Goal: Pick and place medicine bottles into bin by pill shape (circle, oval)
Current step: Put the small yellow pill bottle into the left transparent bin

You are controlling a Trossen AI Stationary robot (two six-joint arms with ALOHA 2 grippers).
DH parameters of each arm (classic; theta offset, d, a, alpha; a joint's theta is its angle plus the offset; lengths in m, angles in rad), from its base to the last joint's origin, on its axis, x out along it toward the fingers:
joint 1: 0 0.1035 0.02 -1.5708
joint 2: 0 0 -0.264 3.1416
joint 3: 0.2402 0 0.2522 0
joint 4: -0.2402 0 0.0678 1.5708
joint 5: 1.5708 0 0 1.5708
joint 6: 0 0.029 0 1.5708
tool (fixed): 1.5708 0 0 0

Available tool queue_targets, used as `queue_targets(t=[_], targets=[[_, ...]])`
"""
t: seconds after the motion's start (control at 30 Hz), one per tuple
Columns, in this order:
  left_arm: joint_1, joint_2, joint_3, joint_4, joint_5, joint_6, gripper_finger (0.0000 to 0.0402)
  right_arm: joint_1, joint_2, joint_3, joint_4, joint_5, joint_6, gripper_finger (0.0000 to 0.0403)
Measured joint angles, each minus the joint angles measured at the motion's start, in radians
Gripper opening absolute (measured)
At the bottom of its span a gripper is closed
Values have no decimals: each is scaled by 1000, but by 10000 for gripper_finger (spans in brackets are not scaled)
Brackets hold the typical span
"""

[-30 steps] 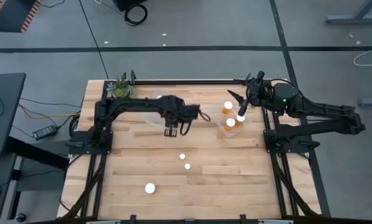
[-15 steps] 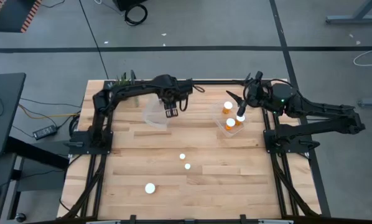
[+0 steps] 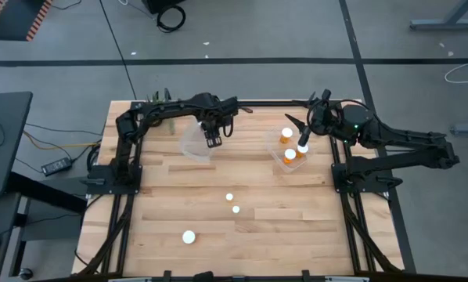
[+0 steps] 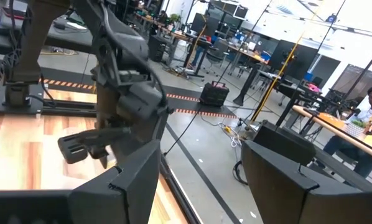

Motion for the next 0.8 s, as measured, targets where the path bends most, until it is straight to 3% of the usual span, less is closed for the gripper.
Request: queue_targets(t=[0.37, 0.67, 0.8], targets=[[5, 0, -86, 71, 20, 32, 151, 0, 0, 0, 11, -27, -1, 233], [5, 0, -117, 105, 46, 30, 141, 0, 0, 0, 11, -29, -1, 233], [5, 0, -118, 106, 23, 28, 164, 0, 0, 0, 11, -29, -1, 233]])
